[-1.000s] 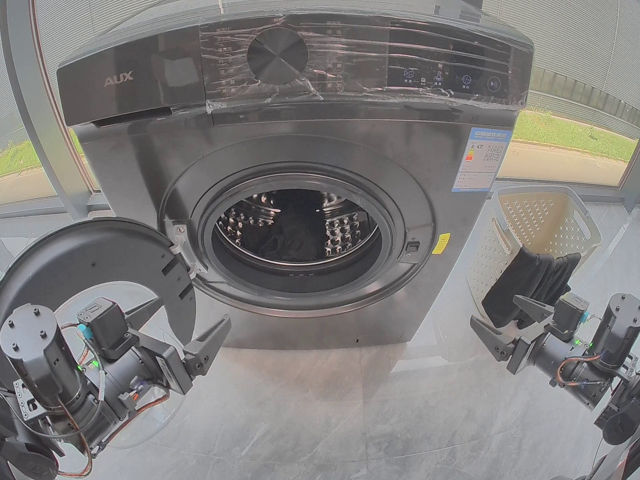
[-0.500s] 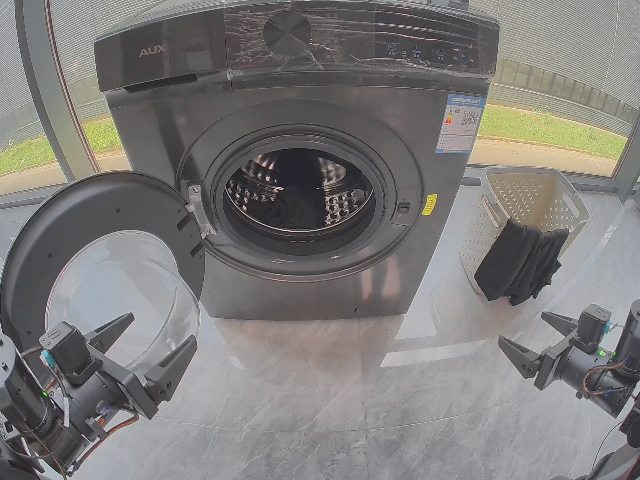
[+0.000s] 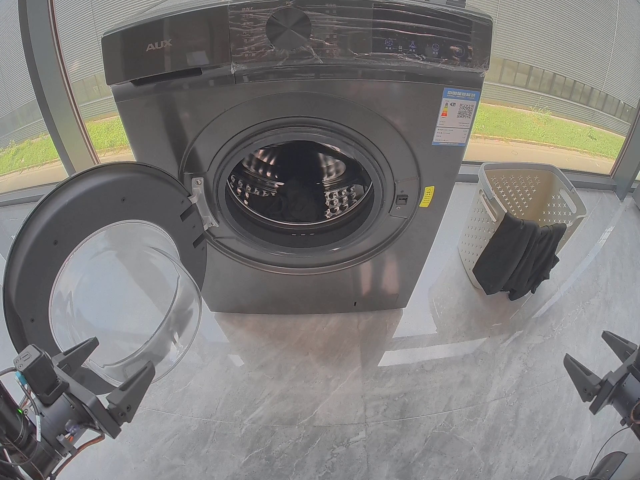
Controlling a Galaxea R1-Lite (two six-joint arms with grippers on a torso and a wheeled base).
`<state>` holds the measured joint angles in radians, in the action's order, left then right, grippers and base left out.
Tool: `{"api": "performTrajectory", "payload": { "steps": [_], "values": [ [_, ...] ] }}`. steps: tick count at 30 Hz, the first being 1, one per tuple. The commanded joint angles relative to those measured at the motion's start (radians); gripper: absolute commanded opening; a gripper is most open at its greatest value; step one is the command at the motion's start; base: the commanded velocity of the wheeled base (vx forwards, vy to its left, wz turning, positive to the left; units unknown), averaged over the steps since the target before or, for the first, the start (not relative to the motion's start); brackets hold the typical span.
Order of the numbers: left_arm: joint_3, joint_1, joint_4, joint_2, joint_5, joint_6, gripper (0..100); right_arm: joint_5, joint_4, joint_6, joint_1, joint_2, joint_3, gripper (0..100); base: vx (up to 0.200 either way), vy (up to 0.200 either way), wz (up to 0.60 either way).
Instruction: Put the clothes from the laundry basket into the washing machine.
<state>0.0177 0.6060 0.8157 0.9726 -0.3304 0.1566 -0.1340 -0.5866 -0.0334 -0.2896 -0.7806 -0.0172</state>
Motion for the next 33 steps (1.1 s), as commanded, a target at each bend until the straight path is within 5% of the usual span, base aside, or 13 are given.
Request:
{"api": "performTrajectory", "payload": {
  "steps": [1, 9, 17, 18, 20, 23, 25, 30, 32, 33],
  "values": [
    [-0.018, -0.109, -0.253, -0.305, 0.002, 0.008, 100, 0.024, 0.226, 0.021, 0.135, 0.412, 0.017, 100, 0.0, 0.0, 0.0],
    [-0.018, -0.218, -0.532, -0.592, 0.014, 0.024, 100, 0.166, 0.541, 0.03, 0.257, 0.755, 0.017, 100, 0.0, 0.0, 0.0],
    [-0.018, -0.407, -0.629, -0.79, 0.056, -0.002, 100, 0.174, 0.585, 0.052, 0.277, 0.781, 0.017, 100, 0.0, 0.0, 0.0],
    [-0.018, -0.468, -0.693, -0.881, 0.11, -0.042, 100, 0.171, 0.593, 0.047, 0.276, 0.781, 0.016, 100, 0.0, 0.0, 0.0],
    [-0.018, -0.496, -0.724, -0.885, 0.114, -0.063, 100, 0.171, 0.59, 0.049, 0.277, 0.781, 0.016, 100, 0.0, 0.0, 0.0],
    [-0.018, -0.517, -0.721, -0.882, 0.111, -0.065, 100, 0.171, 0.587, 0.049, 0.277, 0.781, 0.017, 100, 0.0, 0.0, 0.0],
    [-0.016, -0.618, -0.744, -0.919, 0.157, -0.084, 100, 0.171, 0.587, 0.049, 0.277, 0.781, 0.017, 100, 0.0, 0.0, 0.0],
    [-0.015, -0.606, -0.757, -0.973, 0.223, -0.137, 100, 0.171, 0.587, 0.049, 0.277, 0.781, 0.017, 100, 0.0, 0.0, 0.0],
    [-0.015, -0.604, -0.762, -0.973, 0.229, -0.135, 100, 0.171, 0.587, 0.047, 0.277, 0.781, 0.017, 100, 0.0, 0.0, 0.0],
    [-0.015, -0.601, -0.803, -0.973, 0.312, -0.137, 100, 0.171, 0.587, 0.047, 0.277, 0.781, 0.017, 100, 0.0, 0.0, 0.0]
  ]
}}
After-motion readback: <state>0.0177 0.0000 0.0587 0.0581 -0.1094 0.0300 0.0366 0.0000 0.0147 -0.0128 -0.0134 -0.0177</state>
